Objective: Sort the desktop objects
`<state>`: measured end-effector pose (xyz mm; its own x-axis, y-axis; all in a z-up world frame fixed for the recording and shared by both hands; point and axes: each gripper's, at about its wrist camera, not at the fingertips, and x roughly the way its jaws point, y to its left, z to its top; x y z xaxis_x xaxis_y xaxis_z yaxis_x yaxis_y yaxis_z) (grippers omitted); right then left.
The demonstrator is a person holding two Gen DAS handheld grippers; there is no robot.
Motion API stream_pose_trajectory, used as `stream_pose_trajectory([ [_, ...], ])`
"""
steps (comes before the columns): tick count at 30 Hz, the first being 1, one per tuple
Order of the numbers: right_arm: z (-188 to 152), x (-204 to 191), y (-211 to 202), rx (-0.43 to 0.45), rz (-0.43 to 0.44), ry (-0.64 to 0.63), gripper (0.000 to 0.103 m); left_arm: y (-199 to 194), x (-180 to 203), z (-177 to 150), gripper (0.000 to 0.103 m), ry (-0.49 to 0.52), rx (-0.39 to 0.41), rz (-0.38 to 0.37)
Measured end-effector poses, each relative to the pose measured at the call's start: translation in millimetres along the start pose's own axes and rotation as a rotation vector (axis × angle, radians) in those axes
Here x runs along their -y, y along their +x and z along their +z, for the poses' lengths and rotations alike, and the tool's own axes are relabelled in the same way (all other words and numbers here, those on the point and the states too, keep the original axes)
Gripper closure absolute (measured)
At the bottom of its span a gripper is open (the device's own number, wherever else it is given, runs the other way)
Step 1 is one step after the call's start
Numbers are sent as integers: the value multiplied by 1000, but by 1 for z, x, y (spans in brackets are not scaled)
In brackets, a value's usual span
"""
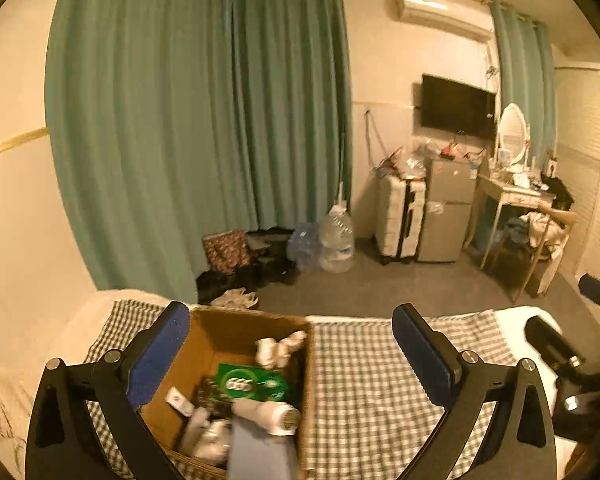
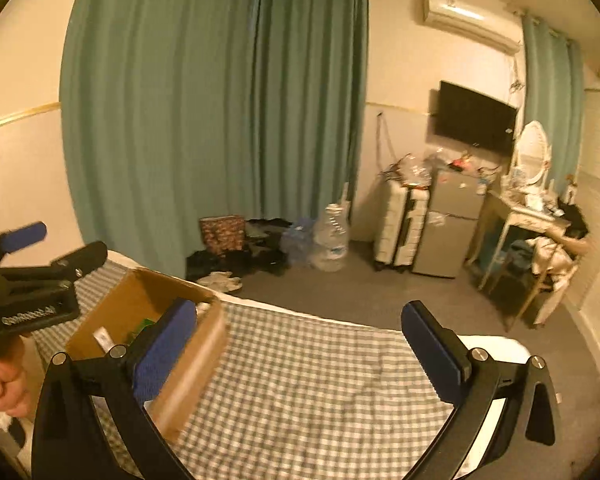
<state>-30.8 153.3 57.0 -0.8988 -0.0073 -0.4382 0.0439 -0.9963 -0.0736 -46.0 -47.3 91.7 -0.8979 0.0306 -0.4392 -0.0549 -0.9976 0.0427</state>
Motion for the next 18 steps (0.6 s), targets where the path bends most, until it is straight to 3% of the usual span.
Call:
stream_pose_trajectory([
  [3, -4, 18, -13, 20, -51, -9, 0, -21, 24, -8, 0, 1, 83, -28],
  [5, -7, 33, -20, 19, -75, 0, 0, -29, 34, -23, 0, -49, 130, -43],
  [8, -15, 51, -23, 7, -90, 38, 0, -22, 49, -33, 0, -81, 65, -66],
  [13, -34, 71, -15, -17, -124, 52, 0, -15, 69, -50, 0, -76, 49, -79],
  [18, -53, 82, -4, -55, -105, 81, 0, -5, 75, -69, 0, -104, 8, -94],
])
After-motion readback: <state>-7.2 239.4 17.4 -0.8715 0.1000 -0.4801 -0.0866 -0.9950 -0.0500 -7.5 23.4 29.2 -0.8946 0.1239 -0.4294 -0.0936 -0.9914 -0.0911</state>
